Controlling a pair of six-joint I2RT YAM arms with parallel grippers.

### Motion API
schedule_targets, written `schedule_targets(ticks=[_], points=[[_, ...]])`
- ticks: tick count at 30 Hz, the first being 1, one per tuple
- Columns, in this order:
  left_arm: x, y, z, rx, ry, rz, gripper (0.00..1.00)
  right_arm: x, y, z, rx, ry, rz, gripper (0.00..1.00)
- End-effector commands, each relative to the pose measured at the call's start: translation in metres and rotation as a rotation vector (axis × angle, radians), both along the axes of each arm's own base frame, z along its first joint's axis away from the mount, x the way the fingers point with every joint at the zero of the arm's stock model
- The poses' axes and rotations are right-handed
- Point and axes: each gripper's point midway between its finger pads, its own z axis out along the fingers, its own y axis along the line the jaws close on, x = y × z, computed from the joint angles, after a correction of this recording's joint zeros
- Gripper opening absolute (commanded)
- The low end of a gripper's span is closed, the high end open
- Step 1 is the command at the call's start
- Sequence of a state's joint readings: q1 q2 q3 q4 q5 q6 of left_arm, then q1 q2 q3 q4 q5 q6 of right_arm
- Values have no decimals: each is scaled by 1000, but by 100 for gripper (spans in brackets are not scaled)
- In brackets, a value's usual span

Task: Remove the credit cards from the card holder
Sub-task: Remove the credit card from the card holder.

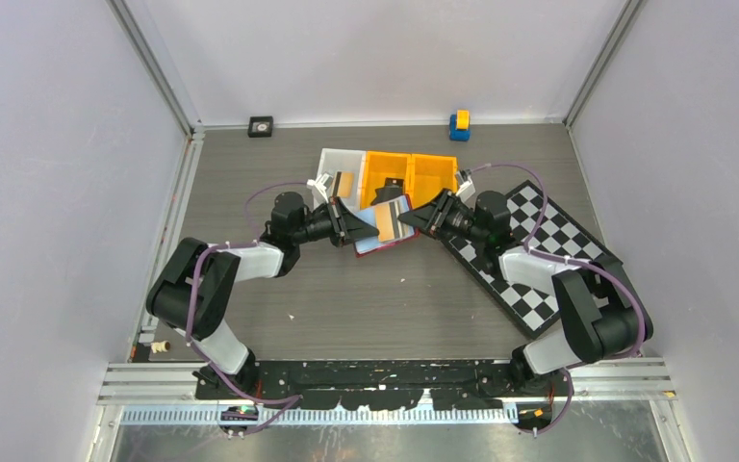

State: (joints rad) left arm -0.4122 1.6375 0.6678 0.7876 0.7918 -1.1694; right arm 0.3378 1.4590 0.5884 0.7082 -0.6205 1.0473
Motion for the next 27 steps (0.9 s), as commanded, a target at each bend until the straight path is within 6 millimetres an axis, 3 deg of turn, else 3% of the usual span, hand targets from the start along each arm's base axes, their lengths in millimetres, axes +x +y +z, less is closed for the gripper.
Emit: schedule_targets(ticks=[1,3,6,9,15,22,27], points=[[4,-3,29,-32,-98,-10,0,1,2,11,38,-49,24,28],[4,-3,29,-32,-96,-10,0,1,4,10,41,-43,29,27],[4,-3,29,-32,-97,-11,0,1,4,10,44,-37,27,11],[4,-2,30,-31,-100,-7,0,2,0,10,33,-36,5,4],[5,-1,27,-18,-89,3,0,5,-13,13,21,-48,-53,2],[4,-2,29,-29,-93,-12,1,5,-11,13,29,-48,-33,0],[2,-3,32,-45,-96,-19,27,1,-3,16,55,-53,3,1]])
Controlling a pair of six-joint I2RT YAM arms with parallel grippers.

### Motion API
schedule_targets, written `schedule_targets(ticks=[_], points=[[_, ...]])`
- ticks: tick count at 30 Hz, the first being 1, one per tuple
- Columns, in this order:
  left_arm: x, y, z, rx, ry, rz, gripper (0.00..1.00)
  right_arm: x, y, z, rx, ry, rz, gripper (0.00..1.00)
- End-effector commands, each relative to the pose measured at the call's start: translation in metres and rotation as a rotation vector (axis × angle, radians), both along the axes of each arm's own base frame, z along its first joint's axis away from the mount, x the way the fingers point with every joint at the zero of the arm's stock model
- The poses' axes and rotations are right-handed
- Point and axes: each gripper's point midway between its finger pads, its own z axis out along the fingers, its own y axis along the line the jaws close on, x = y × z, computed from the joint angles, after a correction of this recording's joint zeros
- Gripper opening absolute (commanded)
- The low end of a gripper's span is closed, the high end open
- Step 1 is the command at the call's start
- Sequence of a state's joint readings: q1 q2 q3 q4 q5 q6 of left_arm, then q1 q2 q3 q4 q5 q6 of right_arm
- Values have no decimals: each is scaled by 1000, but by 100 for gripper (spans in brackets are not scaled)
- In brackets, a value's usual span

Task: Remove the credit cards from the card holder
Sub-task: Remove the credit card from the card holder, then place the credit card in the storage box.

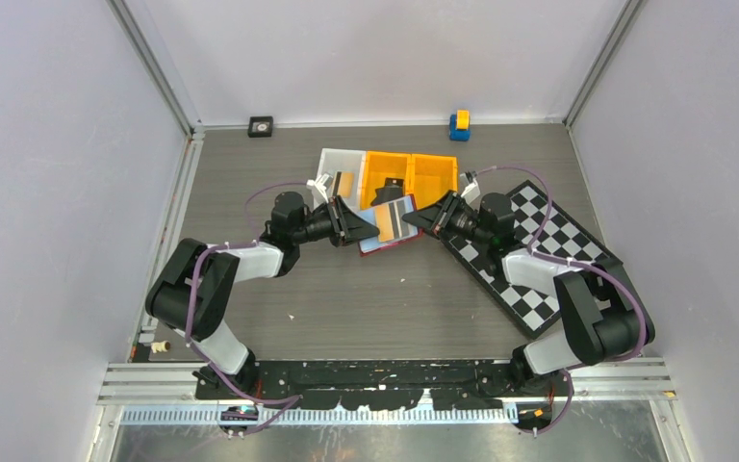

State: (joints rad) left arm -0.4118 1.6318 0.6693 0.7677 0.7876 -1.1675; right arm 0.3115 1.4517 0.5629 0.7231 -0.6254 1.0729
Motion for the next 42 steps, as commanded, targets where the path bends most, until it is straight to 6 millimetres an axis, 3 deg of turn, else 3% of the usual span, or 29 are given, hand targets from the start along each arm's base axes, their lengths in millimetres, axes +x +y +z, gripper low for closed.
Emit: schedule_targets(ticks=[1,4,12,15,20,22,33,42], points=[[3,-3,33,-54,-108,-25,32,0,7,21,47,-82,34,1],[2,-4,33,-66,-101,-30,39,-3,12,26,77,-87,55,1],[4,-8,29,-104,-62,-46,41,-10,20,38,132,-123,104,1],[3,-9,33,-129,-73,-55,31,-9,21,35,127,-112,101,1],[4,-7,32,-119,-77,-44,3,-7,19,31,114,-102,86,1],[6,-5,29,-106,-71,-31,0,-5,16,29,99,-101,65,1],[13,10,16,7,-56,42,0,21,-49,-3,-31,16,-225,1],[22,31,-2,253,-81,130,0,24,-69,-8,-88,26,-302,1]])
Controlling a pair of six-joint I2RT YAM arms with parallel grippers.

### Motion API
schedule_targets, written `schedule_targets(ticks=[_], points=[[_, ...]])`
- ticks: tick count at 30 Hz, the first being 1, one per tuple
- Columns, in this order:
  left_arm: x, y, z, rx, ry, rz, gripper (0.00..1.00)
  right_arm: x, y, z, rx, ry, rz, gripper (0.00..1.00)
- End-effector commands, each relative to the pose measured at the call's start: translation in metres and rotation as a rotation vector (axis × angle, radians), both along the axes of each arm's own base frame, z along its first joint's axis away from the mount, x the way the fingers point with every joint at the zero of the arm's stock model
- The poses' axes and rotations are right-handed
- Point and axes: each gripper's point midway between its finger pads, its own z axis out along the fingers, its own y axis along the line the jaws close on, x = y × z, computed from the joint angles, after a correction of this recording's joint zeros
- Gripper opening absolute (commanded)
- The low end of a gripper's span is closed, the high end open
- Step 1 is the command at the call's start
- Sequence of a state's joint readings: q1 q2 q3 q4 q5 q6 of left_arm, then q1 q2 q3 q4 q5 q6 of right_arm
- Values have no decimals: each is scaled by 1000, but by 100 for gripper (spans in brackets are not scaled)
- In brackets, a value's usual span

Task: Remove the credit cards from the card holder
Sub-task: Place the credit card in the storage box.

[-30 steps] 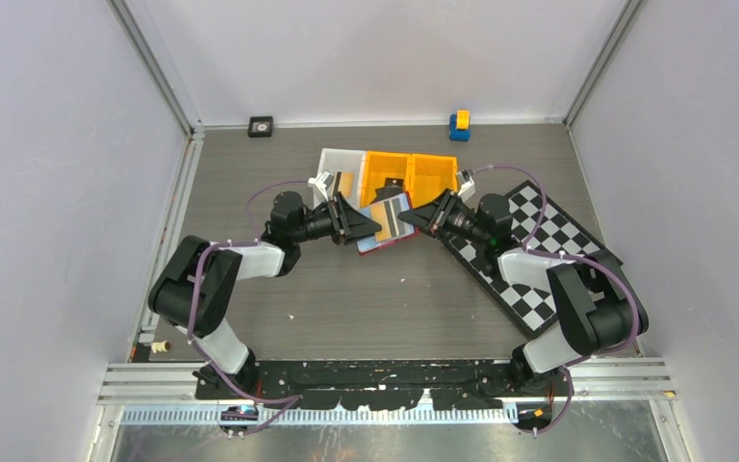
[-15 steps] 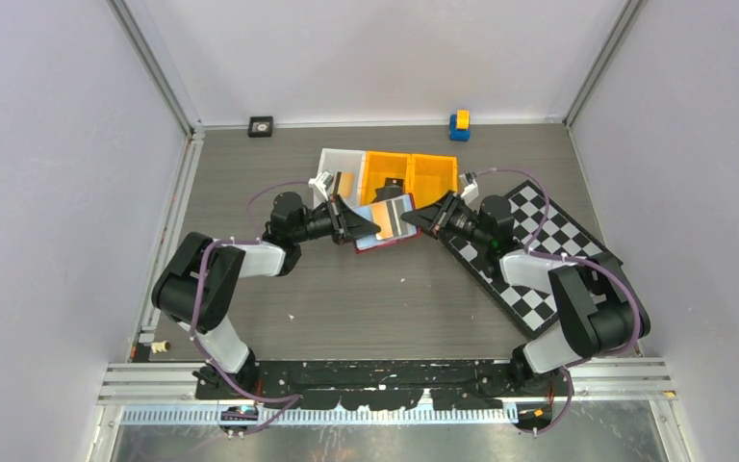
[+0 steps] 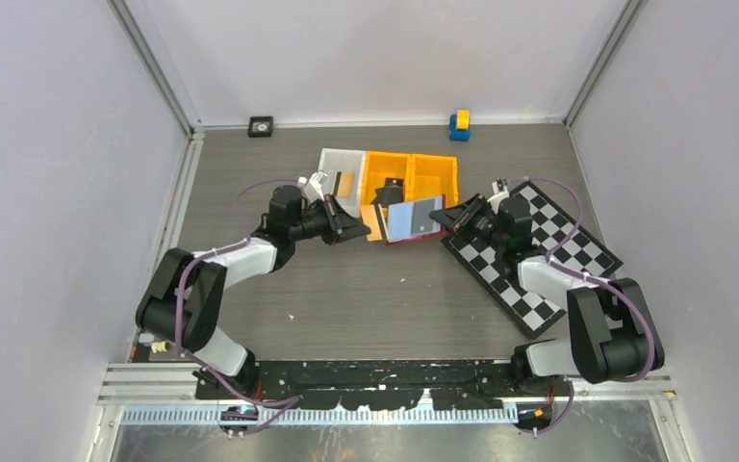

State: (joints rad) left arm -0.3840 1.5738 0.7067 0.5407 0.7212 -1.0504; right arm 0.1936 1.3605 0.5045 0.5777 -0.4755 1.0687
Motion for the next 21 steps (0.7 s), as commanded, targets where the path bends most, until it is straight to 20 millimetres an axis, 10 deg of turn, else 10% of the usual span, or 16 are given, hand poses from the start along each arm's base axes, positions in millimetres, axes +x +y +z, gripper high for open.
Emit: schedule_targets(ticks=[1,7,13,21], points=[[14,21,6,196,-104,79,0,1,-10,16,-46,-73,-39,0],[42,67,12,526,-199,234,0,3,-18,8,-97,-71,-77,0],[70,81,30,675,-242,273,0,2,-15,10,-89,-84,-60,0],[114,79,2,877,-195,157,0,-1,-21,19,-117,-129,-78,1]])
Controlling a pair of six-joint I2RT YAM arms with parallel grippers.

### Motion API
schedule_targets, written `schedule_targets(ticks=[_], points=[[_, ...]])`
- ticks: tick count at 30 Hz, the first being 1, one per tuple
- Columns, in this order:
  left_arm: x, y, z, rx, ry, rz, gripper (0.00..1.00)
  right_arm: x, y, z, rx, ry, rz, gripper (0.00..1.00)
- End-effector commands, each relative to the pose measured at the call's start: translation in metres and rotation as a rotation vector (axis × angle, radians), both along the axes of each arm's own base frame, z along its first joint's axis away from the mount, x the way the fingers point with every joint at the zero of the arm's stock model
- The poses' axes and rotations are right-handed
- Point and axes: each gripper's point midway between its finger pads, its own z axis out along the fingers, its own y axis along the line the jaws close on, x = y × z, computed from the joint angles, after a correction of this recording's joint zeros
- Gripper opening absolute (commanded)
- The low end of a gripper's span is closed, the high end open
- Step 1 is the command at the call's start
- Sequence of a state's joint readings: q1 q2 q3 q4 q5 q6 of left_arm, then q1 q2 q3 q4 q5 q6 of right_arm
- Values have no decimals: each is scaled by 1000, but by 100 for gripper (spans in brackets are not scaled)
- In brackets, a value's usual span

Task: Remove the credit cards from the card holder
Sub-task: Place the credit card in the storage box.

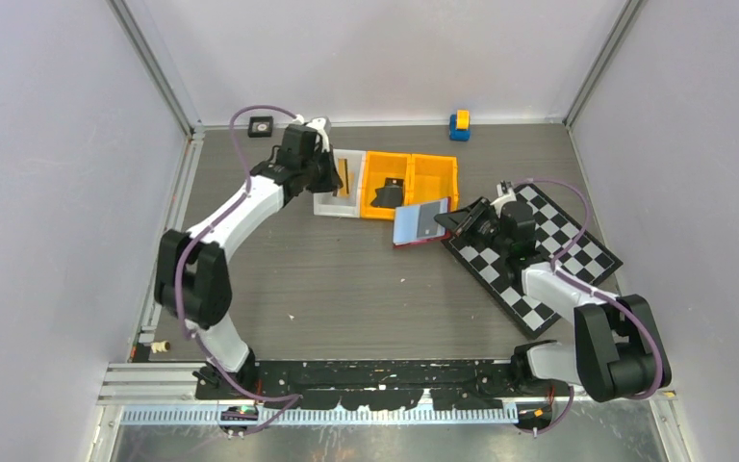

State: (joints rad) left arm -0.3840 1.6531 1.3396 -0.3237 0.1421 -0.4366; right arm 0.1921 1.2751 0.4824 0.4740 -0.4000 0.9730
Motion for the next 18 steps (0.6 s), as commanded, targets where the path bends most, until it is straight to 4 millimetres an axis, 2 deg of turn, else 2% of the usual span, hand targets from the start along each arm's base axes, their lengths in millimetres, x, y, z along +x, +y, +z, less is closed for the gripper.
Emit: schedule_targets(ticks=[1,9,14,15,18], points=[[9,12,-32,163,102,-32,0,4,-6,26,-17,-109,-25,1],[41,-2,-56,199,192,-57,0,4,-2,29,4,-122,-7,1],[48,-5,-67,224,265,-69,1,5,-4,28,1,-119,-15,1],[49,-3,-67,235,264,-60,7,5,-4,28,0,-121,-15,0],[51,5,-61,268,244,-32,33,5,-2,28,3,-120,-8,0]])
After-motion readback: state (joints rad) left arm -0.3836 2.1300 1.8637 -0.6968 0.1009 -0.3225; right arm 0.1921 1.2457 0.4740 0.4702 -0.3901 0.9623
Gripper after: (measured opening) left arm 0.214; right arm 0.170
